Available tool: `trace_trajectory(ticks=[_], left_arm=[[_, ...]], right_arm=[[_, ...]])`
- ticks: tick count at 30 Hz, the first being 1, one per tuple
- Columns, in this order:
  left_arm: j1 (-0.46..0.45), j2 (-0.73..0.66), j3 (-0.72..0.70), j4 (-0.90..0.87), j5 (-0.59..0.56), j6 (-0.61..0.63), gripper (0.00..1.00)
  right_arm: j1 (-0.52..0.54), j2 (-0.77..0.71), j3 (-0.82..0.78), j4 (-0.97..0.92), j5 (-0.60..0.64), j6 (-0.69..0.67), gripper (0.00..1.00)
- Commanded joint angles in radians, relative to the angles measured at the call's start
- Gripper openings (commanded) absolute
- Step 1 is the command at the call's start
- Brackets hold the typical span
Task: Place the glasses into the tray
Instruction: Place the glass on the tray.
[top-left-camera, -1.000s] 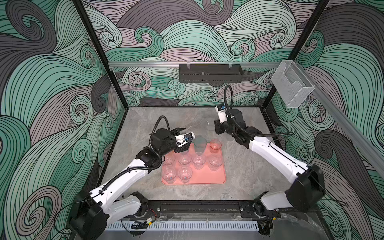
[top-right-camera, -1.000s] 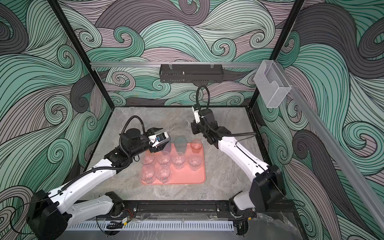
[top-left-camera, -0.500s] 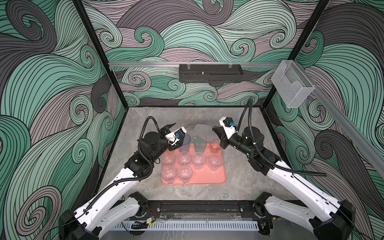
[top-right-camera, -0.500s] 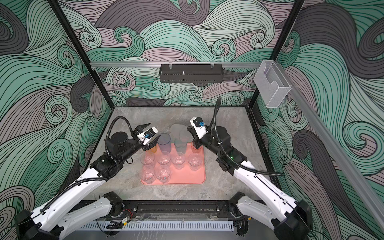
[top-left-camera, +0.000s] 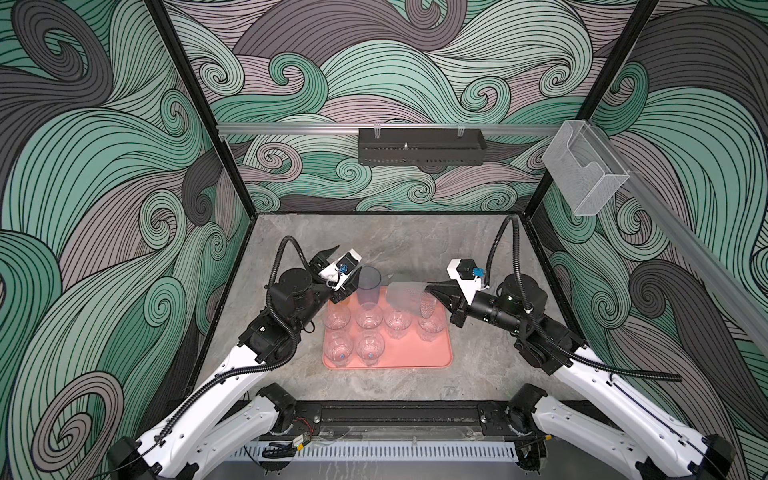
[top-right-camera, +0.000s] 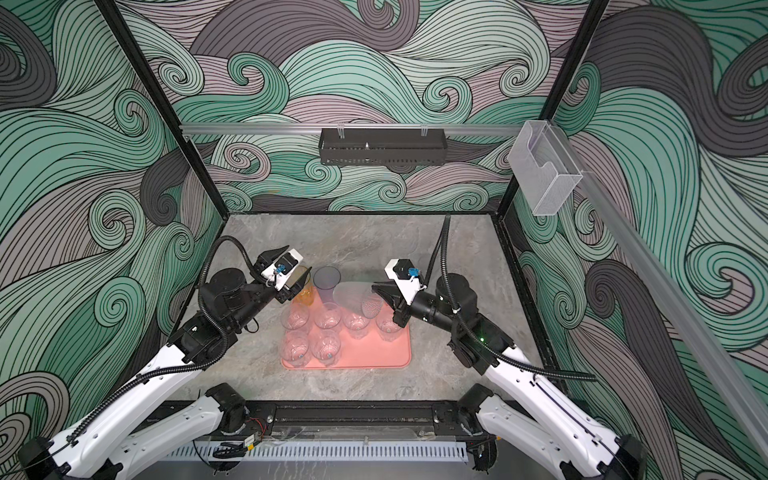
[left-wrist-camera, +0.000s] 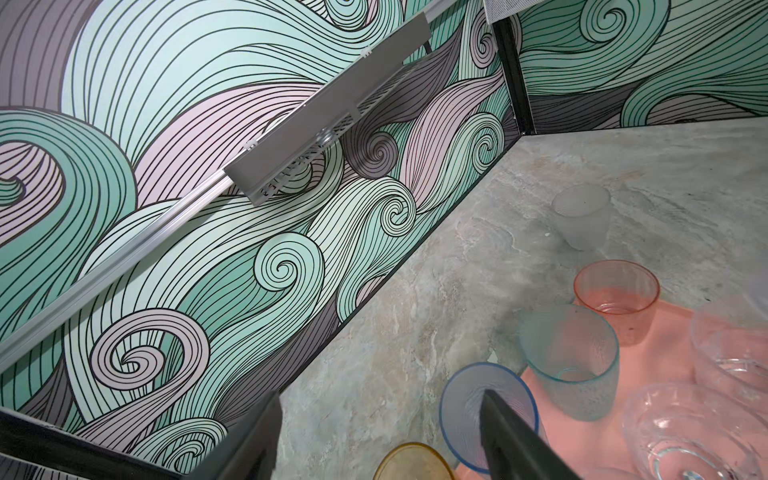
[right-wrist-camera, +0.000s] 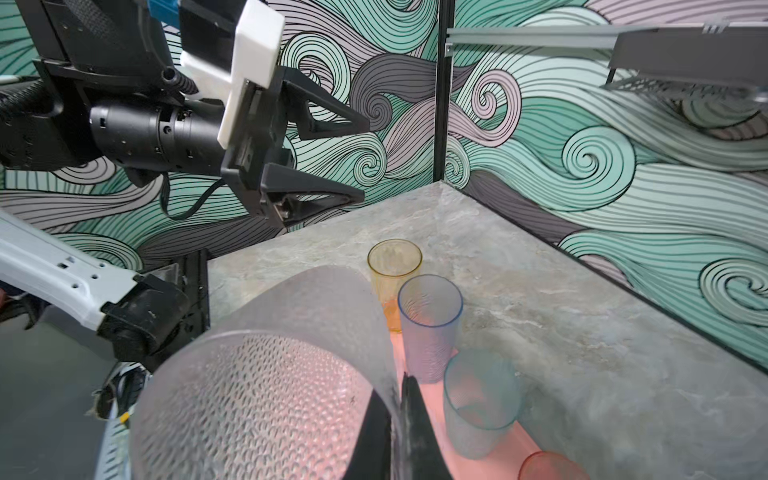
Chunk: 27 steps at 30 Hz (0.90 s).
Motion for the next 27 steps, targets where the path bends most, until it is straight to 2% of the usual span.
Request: trace_trajectory(ticks=[1,12,19,27], left_arm=[[-0.005,-0.020,0.007,-0.026,-0.038,-0.054,0.76],[-0.005,0.003,-0.006,-0.014,-0.033,-0.095,0.76],[-0.005,0.025,-0.004,-0.012,-0.009,-0.120,0.75],[-0.006,0.018,-0.014,-0.056,-0.020,-0.176,0.75]], right_arm=[[0.005,-0.025,-0.008,-0.032,-0.042,0.139,0.00],[0.005,-0.052,0.092,-0.413,0.124,0.269,0.00],[0.009,-0.046,0.101,-0.502,0.170,0.361,0.00],[0.091,0.005,0.118,-0.617,0.400,0.462,0.00]])
